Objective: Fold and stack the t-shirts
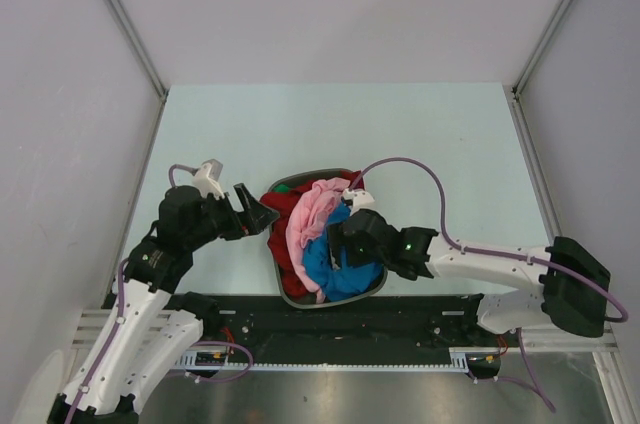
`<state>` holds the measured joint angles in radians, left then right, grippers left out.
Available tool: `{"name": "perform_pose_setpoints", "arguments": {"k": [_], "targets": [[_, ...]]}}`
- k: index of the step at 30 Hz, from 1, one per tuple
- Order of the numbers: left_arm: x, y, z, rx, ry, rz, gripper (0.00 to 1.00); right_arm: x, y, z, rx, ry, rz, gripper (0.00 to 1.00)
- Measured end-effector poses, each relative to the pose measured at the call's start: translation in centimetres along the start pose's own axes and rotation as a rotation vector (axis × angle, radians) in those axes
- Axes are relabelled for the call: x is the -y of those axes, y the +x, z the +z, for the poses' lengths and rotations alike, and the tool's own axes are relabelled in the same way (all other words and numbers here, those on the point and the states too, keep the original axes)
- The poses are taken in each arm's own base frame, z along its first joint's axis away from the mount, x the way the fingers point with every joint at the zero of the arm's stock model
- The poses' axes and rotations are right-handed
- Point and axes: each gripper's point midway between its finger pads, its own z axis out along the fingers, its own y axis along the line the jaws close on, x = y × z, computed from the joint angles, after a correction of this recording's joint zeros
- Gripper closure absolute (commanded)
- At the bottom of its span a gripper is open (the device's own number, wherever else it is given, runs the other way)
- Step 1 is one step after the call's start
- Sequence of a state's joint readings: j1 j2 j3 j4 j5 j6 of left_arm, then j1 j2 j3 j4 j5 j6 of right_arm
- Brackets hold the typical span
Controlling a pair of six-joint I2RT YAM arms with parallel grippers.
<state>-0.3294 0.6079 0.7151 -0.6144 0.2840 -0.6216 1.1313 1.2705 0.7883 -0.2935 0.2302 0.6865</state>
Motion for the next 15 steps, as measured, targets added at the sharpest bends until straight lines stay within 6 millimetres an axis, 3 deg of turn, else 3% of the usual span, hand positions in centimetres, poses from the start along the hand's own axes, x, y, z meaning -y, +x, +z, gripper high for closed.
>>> {"name": "perform_pose_setpoints", "arguments": {"k": [2,3,9,12,15], "targets": [[0.0,0.0,0.0,0.001,0.001,0.001,0.06,0.0,0.3,0.9,-0.006,0.004,-0.014,0.89],[0.0,0.0,-0.1,0.002,0.001,0.001,0.06,0.0,0.3,1.1,-0.004,0.006,-0.015,1.00],[0.1,-0.1,-0.3,0.011,0.007,0.006,0.05,-0.3,-1.0,0.3,0.037,0.039,-0.040,1.00],[0.2,-0.1,-0.3,0.014,0.009,0.006,0.05,-0.8,-2.6,-1.5,0.072,0.054,-0.060,1.00],[0.2,-0.1,-0.3,0.013,0.009,0.006,0.05,-1.8,-5.5,-4.6,0.149,0.046,-0.075,1.00]]}}
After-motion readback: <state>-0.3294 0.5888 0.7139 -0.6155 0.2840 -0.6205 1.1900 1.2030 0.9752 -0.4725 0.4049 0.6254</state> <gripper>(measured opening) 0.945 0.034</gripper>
